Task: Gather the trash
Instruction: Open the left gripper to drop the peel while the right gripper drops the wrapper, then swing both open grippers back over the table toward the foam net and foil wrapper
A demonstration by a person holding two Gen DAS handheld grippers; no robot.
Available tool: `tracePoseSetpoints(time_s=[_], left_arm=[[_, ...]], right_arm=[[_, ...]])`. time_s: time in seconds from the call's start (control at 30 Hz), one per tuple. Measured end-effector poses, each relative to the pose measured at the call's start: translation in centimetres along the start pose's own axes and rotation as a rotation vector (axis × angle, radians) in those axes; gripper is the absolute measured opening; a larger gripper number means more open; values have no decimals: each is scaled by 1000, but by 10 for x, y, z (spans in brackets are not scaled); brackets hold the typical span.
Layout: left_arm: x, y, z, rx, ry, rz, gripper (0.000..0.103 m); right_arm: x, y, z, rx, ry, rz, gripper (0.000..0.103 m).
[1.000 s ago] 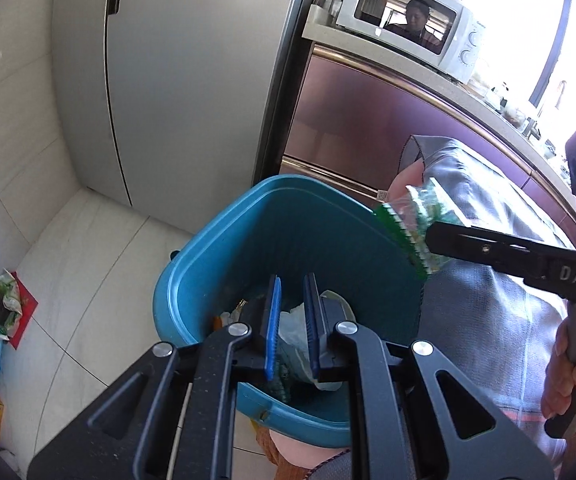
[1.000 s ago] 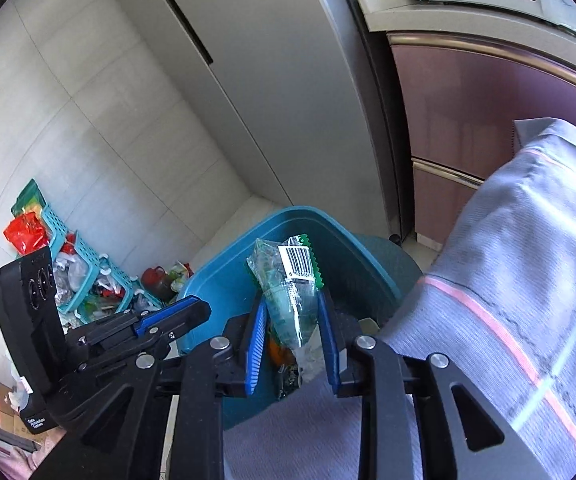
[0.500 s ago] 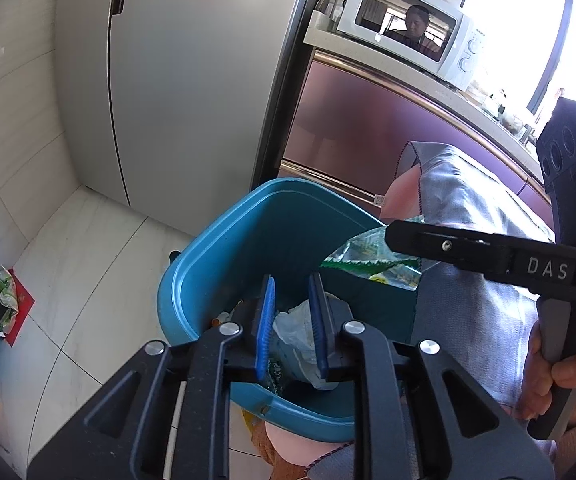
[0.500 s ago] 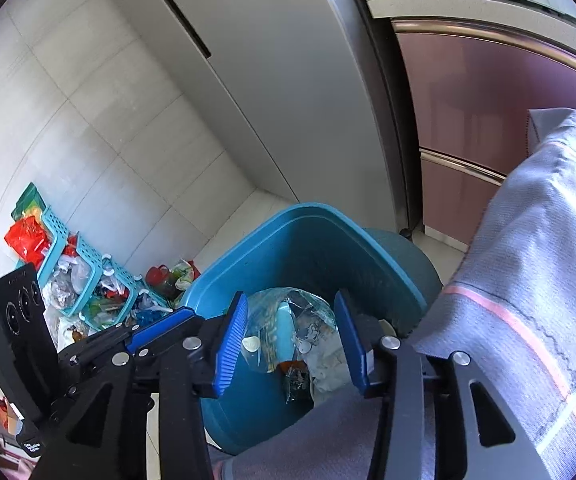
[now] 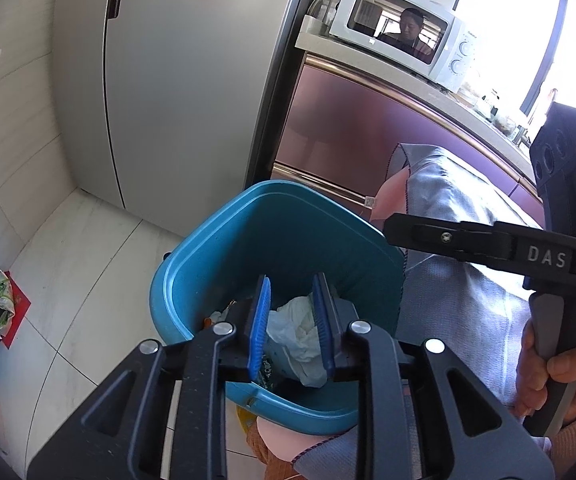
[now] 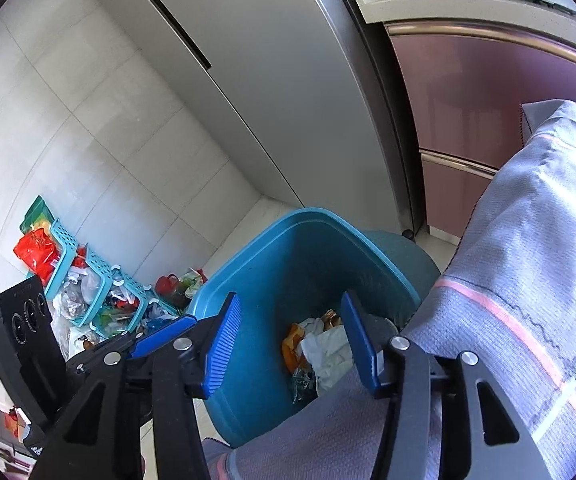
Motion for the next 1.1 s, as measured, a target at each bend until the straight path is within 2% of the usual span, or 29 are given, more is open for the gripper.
tracePoseSetpoints(time_s=[0.2, 0.4, 0.57, 0.7, 0.97, 1.1], left_arm=[[1, -9, -18, -48, 40, -22, 32], [5, -15, -69, -150, 142, -36, 41], [1, -8, -125, -247, 236, -21, 44], [-10, 7, -174, -338, 291, 34, 45], [-41, 34, -267, -434, 438, 124, 45], [-53, 49, -305, -462, 491, 157, 46]], right_arm=[[-10, -37, -11, -10, -23, -62, 50], [-30, -100, -50, -91, -3, -159, 50], [-57, -158, -105, -221, 72, -241, 51], [-85, -196, -158, -309, 176, -284, 51], [-126, -256, -269, -503, 394, -368, 51], [-139, -264, -316, -513, 495, -365, 51]])
Point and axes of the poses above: each gripper's, at about its wrist camera, not at the fingertips, and y roughly the way its jaws point, z to its left, x to its top, the point moved 7 cm from there along y, roughly the way its jaws point, and after that the axes turned 12 degrees about -x, right-handed, at the moved point
